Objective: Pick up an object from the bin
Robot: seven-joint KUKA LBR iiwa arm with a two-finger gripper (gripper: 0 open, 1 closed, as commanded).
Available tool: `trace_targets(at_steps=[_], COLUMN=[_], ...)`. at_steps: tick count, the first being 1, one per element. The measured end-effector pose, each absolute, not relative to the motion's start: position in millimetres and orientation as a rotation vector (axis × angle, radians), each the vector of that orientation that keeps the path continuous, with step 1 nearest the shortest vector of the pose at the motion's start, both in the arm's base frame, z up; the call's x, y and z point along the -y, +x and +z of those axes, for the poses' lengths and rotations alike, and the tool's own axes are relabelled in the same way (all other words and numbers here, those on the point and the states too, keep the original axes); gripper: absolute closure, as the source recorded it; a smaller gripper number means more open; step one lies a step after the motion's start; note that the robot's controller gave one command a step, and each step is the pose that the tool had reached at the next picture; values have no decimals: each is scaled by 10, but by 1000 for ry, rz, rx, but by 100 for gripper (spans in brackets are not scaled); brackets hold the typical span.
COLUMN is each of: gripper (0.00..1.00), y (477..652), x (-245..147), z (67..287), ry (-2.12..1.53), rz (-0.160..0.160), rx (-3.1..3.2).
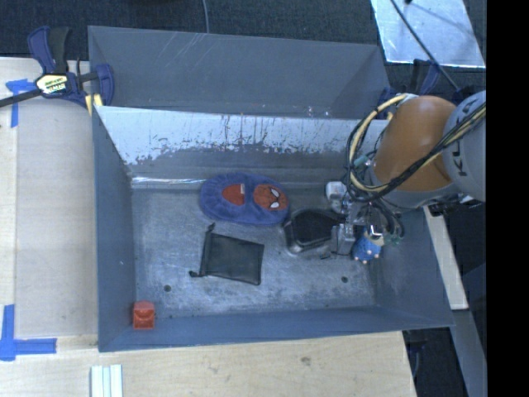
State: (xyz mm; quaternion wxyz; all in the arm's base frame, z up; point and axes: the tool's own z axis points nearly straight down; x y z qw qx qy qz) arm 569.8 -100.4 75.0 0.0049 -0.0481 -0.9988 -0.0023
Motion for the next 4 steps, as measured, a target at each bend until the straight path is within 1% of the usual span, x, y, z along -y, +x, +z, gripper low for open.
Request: trace_targets(at_steps=[1, 2, 3, 4], gripper=[100, 100, 0, 0], y=[5679, 5274, 5270, 5332], x=[1080, 931, 932, 673], z=[761, 1377, 1335, 850], ry=[743, 777, 775, 643], rz=[9, 5, 1, 3], rx=[3068, 3053, 3049, 3073])
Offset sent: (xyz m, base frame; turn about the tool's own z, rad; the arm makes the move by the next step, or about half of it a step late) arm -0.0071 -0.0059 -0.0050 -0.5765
